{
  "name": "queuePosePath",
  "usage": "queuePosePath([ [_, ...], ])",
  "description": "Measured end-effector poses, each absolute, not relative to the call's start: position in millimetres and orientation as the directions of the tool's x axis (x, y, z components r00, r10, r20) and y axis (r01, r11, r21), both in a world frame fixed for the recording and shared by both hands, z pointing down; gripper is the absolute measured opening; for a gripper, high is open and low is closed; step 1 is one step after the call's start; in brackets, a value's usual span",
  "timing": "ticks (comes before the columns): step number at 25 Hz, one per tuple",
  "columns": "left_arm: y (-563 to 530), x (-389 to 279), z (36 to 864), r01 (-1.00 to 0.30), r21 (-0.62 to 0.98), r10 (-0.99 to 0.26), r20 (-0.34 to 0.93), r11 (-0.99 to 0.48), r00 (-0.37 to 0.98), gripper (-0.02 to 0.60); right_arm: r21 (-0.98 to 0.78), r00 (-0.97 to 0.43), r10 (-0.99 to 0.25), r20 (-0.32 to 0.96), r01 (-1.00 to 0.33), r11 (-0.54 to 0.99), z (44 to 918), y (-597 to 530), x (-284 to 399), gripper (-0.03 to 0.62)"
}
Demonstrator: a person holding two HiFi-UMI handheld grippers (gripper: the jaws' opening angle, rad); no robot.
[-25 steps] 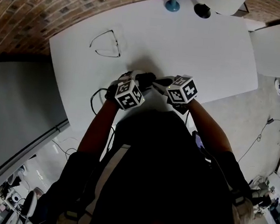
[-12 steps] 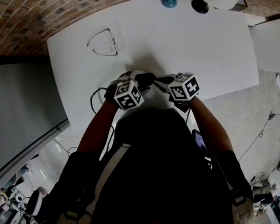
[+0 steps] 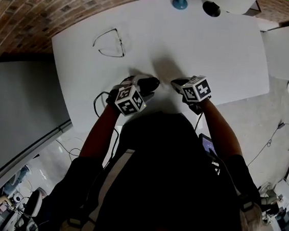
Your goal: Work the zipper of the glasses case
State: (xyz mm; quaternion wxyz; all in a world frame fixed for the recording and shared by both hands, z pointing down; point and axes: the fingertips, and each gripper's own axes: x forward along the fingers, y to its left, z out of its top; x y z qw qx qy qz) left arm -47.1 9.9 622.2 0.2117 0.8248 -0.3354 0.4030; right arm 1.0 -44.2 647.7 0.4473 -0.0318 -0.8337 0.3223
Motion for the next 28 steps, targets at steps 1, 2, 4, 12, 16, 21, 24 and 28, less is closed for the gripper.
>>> queuePosePath([
  [1,10.4,-48.1,622.0,-0.725,0.087,-0.381,0.805,-0.684,0.455,0.273,-0.589,-0.607,0.359,0.709,-0.232,0.774,647.2,-44.2,3.7,0.003],
  [2,10.4,-48.9,622.0,-0.725,0.09,-0.378,0.805,-0.683,0.456,0.275,-0.621,-0.628,0.378,0.681,-0.221,0.752,643.0,-42.8,2.6,0.003],
  [4,10.8,-49.7,622.3,-0.724,0.085,-0.374,0.811,-0.685,0.449,0.275,-0.678,-0.678,0.406,0.613,-0.187,0.711,630.1,-38.2,-8.1,0.003],
  [12,10.6,-48.5,622.8,-0.729,0.092,-0.368,0.817,-0.678,0.444,0.275,-0.783,-0.718,0.487,0.497,-0.13,0.608,619.9,-15.8,-36.1,0.078],
  [16,9.9,-49.6,623.0,-0.733,0.096,-0.369,0.816,-0.673,0.446,0.275,-0.841,-0.774,0.458,0.438,-0.173,0.512,619.8,-18.0,-44.1,0.093],
  [21,9.6,-49.7,624.8,-0.739,0.111,-0.369,0.811,-0.664,0.454,0.275,-0.897,-0.801,0.463,0.381,-0.199,0.394,626.8,-16.1,-44.1,0.118],
  [24,9.3,-50.0,624.6,-0.741,0.117,-0.372,0.807,-0.661,0.459,0.275,-0.932,-0.826,0.462,0.324,-0.195,0.305,627.0,-14.9,-45.5,0.12],
  [28,10.0,-49.8,625.3,-0.74,0.116,-0.373,0.806,-0.662,0.459,0.273,-0.949,-0.849,0.447,0.28,-0.174,0.265,624.7,-14.5,-45.6,0.099],
])
